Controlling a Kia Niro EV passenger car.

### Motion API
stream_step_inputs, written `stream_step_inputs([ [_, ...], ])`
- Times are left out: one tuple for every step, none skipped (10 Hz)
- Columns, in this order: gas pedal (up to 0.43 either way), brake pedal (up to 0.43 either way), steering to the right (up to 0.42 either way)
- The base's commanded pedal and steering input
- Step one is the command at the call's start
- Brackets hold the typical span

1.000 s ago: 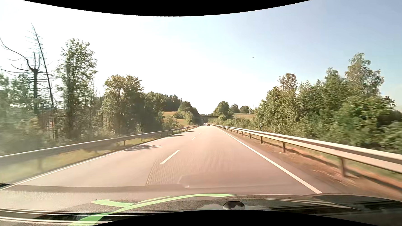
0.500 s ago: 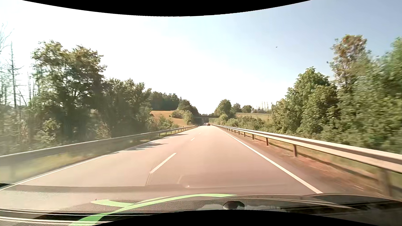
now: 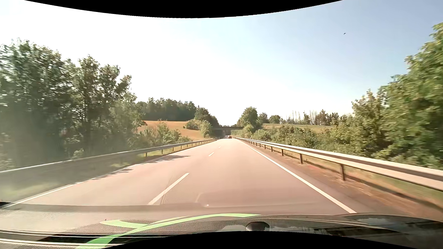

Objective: Follow the waypoints while adhering to traffic rules and regulations

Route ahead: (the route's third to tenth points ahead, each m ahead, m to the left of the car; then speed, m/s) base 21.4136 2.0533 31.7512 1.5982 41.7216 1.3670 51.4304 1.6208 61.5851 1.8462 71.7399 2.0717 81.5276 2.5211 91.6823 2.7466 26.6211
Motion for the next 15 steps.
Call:
stream_step_inputs([
  [0.220,0.000,-0.003],
  [0.209,0.000,-0.003],
  [0.209,0.000,-0.003],
  [0.220,0.000,-0.003],
  [0.228,0.000,-0.003],
  [0.240,0.000,-0.003],
  [0.248,0.000,-0.003],
  [0.260,0.000,-0.003],
  [0.260,0.000,-0.003],
  [0.260,0.000,-0.003],
  [0.260,0.000,-0.003],
  [0.248,0.000,-0.003],
  [0.240,0.000,-0.003],
  [0.220,0.000,-0.003],
  [0.220,0.000,-0.003],
])
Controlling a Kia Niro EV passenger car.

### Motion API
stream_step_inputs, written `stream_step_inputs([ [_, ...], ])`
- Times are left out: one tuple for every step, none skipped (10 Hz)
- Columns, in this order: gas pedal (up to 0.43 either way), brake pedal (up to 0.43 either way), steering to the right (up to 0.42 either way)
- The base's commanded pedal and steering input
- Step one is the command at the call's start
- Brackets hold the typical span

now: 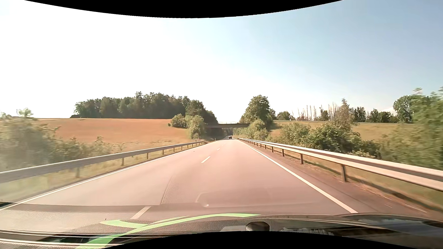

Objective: Follow the waypoints while adhering to traffic rules and regulations

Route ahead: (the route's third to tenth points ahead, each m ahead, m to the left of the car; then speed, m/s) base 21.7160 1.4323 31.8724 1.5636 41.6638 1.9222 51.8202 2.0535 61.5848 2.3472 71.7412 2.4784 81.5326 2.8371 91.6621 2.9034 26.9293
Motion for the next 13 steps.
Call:
stream_step_inputs([
  [0.220,0.000,-0.003],
  [0.220,0.000,-0.003],
  [0.220,0.000,-0.003],
  [0.220,0.000,-0.003],
  [0.228,0.000,-0.003],
  [0.228,0.000,-0.003],
  [0.228,0.000,-0.003],
  [0.240,0.000,-0.003],
  [0.240,0.000,-0.003],
  [0.260,0.000,-0.003],
  [0.260,0.000,-0.003],
  [0.260,0.000,-0.003],
  [0.260,0.000,-0.003],
])
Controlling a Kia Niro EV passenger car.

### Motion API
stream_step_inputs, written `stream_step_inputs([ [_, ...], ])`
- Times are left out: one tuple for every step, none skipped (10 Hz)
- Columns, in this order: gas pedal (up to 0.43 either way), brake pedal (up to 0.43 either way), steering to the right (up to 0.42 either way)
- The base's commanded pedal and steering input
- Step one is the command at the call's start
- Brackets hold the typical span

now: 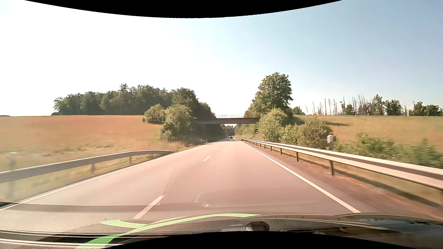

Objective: Follow the waypoints while adhering to traffic rules and regulations

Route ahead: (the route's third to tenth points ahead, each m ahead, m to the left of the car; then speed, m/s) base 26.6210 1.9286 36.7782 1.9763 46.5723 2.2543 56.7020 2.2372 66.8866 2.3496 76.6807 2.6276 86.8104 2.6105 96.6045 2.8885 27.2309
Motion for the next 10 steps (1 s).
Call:
stream_step_inputs([
  [0.248,0.000,-0.003],
  [0.240,0.000,-0.003],
  [0.228,0.000,-0.003],
  [0.197,0.000,-0.003],
  [0.177,0.000,-0.003],
  [0.177,0.000,-0.003],
  [0.177,0.000,-0.003],
  [0.189,0.000,-0.003],
  [0.189,0.000,-0.003],
  [0.197,0.000,-0.003],
])
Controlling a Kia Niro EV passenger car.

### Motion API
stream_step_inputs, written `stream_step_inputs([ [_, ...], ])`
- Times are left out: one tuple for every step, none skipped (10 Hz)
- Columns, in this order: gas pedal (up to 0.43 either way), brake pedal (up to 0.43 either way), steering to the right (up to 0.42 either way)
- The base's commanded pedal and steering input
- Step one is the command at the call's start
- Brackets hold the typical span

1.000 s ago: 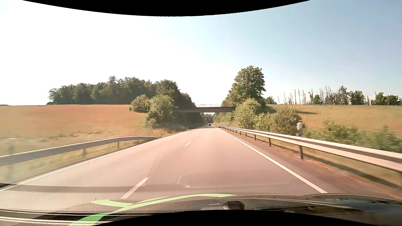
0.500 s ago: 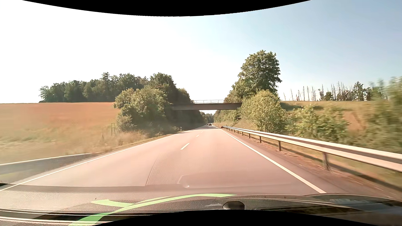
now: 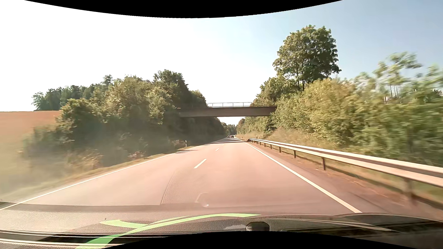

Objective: Follow the waypoints while adhering to traffic rules and regulations

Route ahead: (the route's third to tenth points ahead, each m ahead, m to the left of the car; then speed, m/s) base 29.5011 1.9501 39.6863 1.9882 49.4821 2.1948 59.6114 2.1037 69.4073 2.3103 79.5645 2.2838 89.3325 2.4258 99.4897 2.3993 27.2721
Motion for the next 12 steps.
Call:
stream_step_inputs([
  [0.228,0.000,-0.002],
  [0.228,0.000,-0.002],
  [0.240,0.000,-0.002],
  [0.240,0.000,-0.001],
  [0.248,0.000,-0.001],
  [0.248,0.000,-0.001],
  [0.248,0.000,-0.001],
  [0.248,0.000,-0.001],
  [0.228,0.000,-0.001],
  [0.197,0.000,-0.001],
  [0.197,0.000,-0.001],
  [0.197,0.000,-0.001],
])
